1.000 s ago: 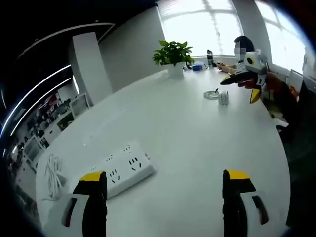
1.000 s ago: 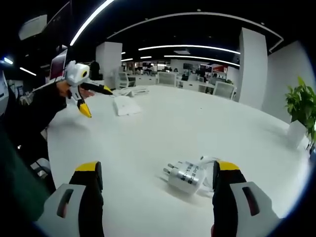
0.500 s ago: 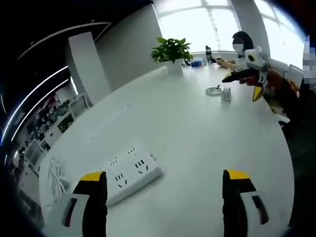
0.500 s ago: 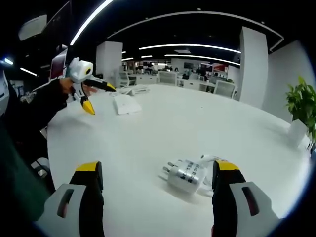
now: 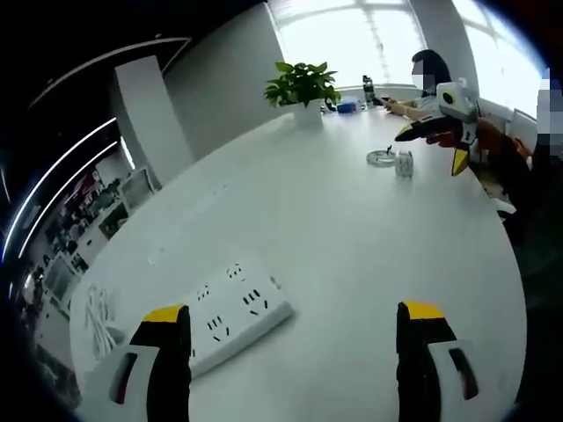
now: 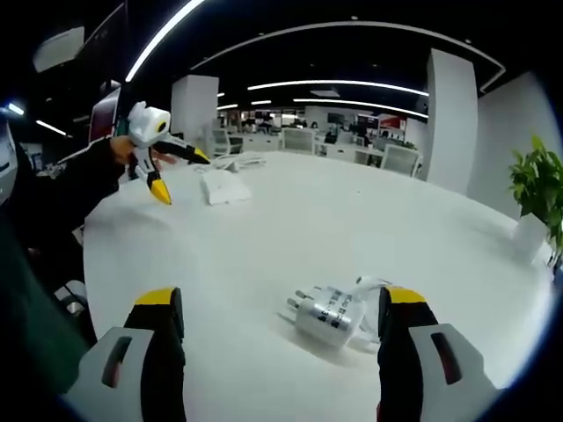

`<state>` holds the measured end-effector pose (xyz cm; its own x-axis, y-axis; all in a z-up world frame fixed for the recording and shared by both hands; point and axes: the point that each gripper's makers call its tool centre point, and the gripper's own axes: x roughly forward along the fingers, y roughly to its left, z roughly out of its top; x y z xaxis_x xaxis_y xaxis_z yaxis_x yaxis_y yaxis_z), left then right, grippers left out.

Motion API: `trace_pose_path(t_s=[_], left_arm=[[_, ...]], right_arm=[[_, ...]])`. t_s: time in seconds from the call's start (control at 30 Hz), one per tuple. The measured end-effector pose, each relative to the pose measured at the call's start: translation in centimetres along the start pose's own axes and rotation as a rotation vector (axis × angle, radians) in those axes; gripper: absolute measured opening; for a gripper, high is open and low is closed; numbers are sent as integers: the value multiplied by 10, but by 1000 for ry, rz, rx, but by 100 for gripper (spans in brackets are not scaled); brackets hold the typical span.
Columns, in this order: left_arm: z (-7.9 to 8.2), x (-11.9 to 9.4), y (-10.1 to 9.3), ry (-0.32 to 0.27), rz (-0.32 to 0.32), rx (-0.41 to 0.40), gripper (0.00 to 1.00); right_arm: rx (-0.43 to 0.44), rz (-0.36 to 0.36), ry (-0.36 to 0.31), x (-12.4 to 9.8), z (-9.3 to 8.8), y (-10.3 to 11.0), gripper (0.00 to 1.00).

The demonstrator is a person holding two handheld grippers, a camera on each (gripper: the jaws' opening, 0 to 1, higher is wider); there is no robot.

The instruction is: Straighten the power strip on the desk, plug the charger into it

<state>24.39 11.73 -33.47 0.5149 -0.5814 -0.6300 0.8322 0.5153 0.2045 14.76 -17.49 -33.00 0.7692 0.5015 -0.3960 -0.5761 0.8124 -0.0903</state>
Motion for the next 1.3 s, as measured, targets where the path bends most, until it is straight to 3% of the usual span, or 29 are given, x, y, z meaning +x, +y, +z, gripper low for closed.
trace_pose_path(t_s=[0.27,0.73,1.3], left_arm=[[-5,5,2,15,-29,22,99],[-8,9,26,17,-3,26,99],[-9,11,35,37,-18,42,99]], right_arm=[[-1,13,-2,4,2,1,91],[-7,13,-2,8,4,-2,91],[-3,8,-2,9,4,-6,91]])
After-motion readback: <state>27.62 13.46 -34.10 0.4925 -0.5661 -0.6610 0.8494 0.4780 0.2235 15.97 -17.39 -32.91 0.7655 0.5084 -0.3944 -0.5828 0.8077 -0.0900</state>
